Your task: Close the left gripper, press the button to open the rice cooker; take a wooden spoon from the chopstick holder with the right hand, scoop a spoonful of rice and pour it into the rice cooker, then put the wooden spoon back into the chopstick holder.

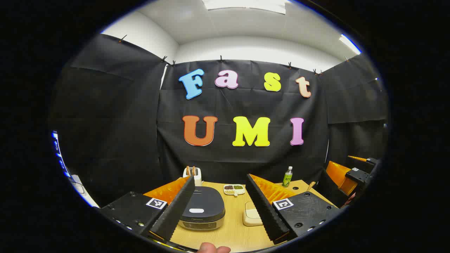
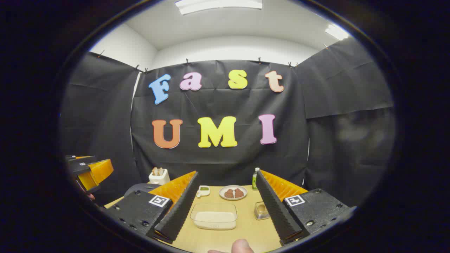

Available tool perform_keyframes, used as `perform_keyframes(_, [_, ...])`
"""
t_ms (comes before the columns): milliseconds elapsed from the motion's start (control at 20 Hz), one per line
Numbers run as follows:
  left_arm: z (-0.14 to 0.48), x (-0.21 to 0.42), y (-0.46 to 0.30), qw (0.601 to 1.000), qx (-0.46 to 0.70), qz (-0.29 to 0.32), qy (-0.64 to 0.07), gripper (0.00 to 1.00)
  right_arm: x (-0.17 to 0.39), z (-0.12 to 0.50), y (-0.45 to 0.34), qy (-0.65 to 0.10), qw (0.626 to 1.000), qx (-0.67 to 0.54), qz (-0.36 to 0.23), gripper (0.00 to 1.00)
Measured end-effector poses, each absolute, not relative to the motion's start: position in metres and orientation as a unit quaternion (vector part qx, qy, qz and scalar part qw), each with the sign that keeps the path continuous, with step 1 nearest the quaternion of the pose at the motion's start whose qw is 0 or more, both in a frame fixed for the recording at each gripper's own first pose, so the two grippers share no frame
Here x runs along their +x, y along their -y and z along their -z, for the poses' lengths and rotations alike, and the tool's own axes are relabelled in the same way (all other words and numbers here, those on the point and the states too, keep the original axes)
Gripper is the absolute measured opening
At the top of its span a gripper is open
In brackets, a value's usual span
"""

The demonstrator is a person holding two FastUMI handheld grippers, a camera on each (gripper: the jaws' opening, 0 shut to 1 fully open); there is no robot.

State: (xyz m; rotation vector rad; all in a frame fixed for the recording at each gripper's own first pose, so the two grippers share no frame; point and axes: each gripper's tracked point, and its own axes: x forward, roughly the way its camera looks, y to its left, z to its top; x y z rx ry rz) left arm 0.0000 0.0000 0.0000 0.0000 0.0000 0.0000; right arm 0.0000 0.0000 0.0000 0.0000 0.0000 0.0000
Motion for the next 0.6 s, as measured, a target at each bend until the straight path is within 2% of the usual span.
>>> perform_keyframes(600, [0.013,-0.011,-0.019,0.999,0.012,-0.023,-0.027,0.94,0.001,0.004,-0.016,0.002,1.000,-0.003,-0.022,1.00])
